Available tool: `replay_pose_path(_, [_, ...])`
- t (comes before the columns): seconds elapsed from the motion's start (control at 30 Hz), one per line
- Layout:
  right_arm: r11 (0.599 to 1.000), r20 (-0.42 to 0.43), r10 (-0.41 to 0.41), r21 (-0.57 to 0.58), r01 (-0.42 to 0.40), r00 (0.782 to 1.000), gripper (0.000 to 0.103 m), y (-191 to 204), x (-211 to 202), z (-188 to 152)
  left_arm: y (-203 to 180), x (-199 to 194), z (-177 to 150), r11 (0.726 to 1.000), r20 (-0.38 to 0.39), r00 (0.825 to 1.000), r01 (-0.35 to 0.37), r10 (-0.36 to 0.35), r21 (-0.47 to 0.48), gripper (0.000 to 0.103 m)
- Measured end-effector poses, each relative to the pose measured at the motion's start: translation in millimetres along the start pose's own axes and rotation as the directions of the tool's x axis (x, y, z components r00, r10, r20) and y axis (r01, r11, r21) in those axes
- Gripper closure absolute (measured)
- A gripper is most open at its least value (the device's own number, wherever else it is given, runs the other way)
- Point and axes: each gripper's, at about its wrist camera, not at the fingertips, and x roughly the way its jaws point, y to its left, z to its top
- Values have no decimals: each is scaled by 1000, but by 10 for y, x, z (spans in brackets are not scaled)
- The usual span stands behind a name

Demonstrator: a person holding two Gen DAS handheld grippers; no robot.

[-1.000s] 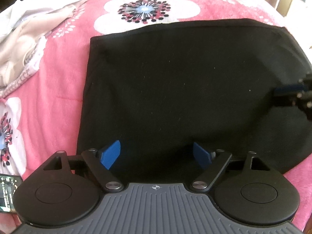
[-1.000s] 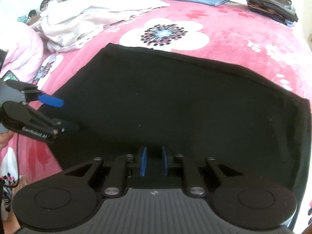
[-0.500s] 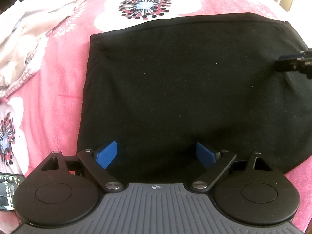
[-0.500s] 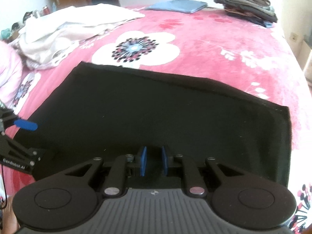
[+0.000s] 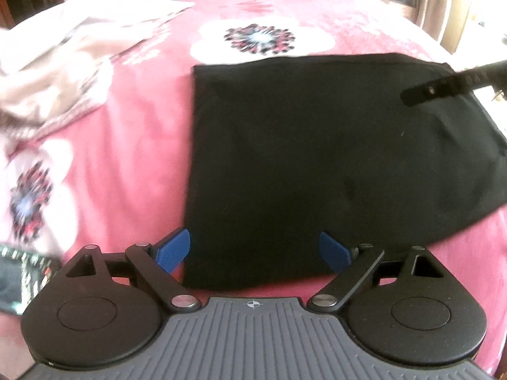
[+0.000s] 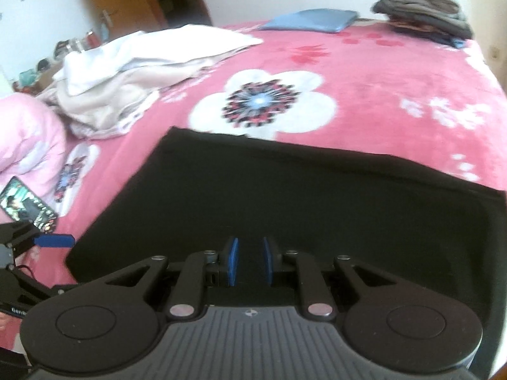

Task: Fold clothes
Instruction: 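Open the right gripper and release the T-shirt edge, then grasp the black T-shirt's edge with both grippers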

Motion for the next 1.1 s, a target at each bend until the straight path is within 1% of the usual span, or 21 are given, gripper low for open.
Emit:
replay_pose_path(0.1, [999, -32, 43, -3, -43, 999, 84, 173, 105, 50, 155, -83, -136, 1000, 9, 1000, 6, -5, -31, 14])
replay_pose_path(0.17, [998, -53, 67, -6, -67, 996, 84, 280, 169, 88, 223, -100, -185, 998, 10, 1000, 16, -16, -53, 21])
replay_pose_path(0.2, [997, -64, 78, -7, -79, 995, 84, 334, 199, 108, 252, -88, -191, 998, 11, 1000, 25, -24, -62, 22])
replay_pose_path(0.33, [993, -107, 117, -10, -119, 987, 84, 537, 302, 216, 341, 34, -136, 992, 22, 997, 76, -74, -102, 36])
replay_pose_path(0.37, [992, -114, 126, -10, -128, 985, 84, 580, 321, 248, 372, 31, -146, 989, 21, 996, 91, -90, -117, 41])
replay_pose_path(0.43, [989, -128, 143, -7, -145, 981, 84, 661, 353, 311, 445, 81, -152, 981, 13, 993, 121, -121, -150, 46])
replay_pose_path(0.53, [986, -144, 163, 5, -164, 976, 84, 752, 402, 407, 554, 168, -158, 966, -11, 988, 148, -154, -214, 51])
replay_pose_path(0.6, [984, -155, 176, 14, -176, 972, 84, 811, 437, 472, 621, 189, -177, 951, -2, 985, 166, -172, -260, 55])
replay_pose_path(0.63, [984, -159, 180, 15, -180, 971, 84, 840, 456, 502, 650, 195, -191, 944, 5, 984, 174, -180, -282, 60])
replay_pose_path(0.67, [983, -164, 182, 16, -182, 969, 84, 869, 485, 534, 675, 203, -201, 937, 10, 983, 179, -185, -301, 70])
replay_pose_path(0.7, [983, -170, 185, 18, -184, 968, 84, 900, 519, 571, 686, 210, -206, 934, 16, 983, 181, -185, -308, 75])
replay_pose_path(0.73, [982, -176, 188, 24, -187, 966, 84, 925, 556, 604, 688, 214, -209, 934, 24, 983, 182, -184, -307, 85])
replay_pose_path(0.77, [981, -181, 192, 32, -189, 964, 84, 946, 596, 636, 690, 218, -212, 934, 31, 983, 183, -182, -306, 97])
replay_pose_path(0.83, [980, -195, 196, 59, -188, 961, 82, 989, 699, 711, 663, 182, -230, 940, 54, 983, 181, -173, -291, 100])
replay_pose_path(0.9, [980, -201, 193, 90, -178, 960, 68, 1020, 802, 786, 625, 127, -244, 946, 80, 983, 180, -164, -271, 100])
replay_pose_path(0.97, [980, -207, 184, 108, -164, 961, 66, 1053, 904, 866, 588, 49, -237, 948, 120, 979, 192, -166, -253, 101])
replay_pose_path(1.0, [982, -214, 176, 108, -156, 961, 63, 1073, 955, 906, 574, -14, -233, 947, 152, 973, 207, -173, -245, 101])
replay_pose_path(1.1, [985, -236, 156, 105, -134, 959, 61, 1147, 1126, 1043, 507, -204, -182, 948, 248, 947, 255, -205, -192, 101])
